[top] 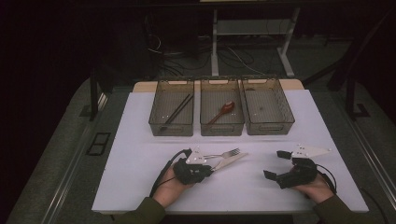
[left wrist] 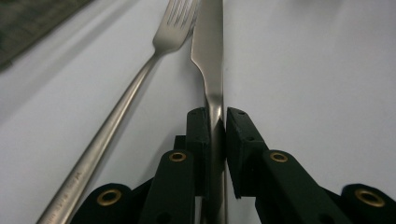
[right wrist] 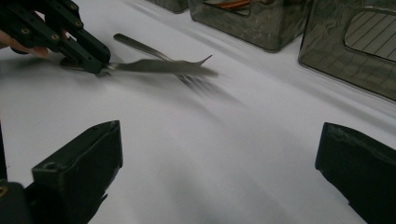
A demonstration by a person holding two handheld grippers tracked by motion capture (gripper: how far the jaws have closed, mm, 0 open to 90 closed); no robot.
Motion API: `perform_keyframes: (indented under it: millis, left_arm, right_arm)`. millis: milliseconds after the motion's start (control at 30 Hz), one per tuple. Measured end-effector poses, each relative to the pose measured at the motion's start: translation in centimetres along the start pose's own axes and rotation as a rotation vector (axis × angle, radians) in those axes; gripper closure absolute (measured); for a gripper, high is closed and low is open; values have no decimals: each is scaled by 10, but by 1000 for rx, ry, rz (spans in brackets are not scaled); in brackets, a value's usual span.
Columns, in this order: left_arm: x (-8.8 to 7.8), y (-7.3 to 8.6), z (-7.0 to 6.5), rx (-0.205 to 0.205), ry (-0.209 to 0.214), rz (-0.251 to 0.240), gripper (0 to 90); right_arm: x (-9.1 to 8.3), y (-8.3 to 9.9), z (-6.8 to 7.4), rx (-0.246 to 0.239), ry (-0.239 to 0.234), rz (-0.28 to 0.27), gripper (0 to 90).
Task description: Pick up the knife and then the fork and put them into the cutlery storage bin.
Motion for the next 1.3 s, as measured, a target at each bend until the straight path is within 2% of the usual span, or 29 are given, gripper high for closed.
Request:
perform_keyframes:
  millis: [267,600,833,1000,1033,1167,1300]
  left_arm:
    - [-17,-20,-1,14,3,-101,791]
    - [-32,-38,4,-12,-3,-188,791]
    - [-32,-47,8,-21,-8,-212,793]
    - [-30,-55,17,-33,-44,-218,793]
    - [-30,-56,19,-40,-49,-218,793]
    - [-25,-62,27,-63,-77,-220,793]
    - [-18,-69,32,-82,-94,-220,793]
  right_arm:
    - [0,0,0,-2,0,-2,1]
    - [1,-6,5,-9,-11,-10,2]
    - [2,-21,13,-12,-21,-34,2]
    - [5,-37,19,0,-33,-51,2]
    - [6,-39,21,2,-44,-49,9]
    - [11,-52,30,-7,-87,-56,157]
    - [16,-71,38,26,-128,-81,253]
Point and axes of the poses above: each handheld gripper's, and its own axes: x roughly forward along the jaws, y roughly out of its underside, z roughly to its left, the point moved 10 cm from there along x, roughly forward along the jaws, and after that the axes turned 9 degrees about x, right-handed, at the moved point
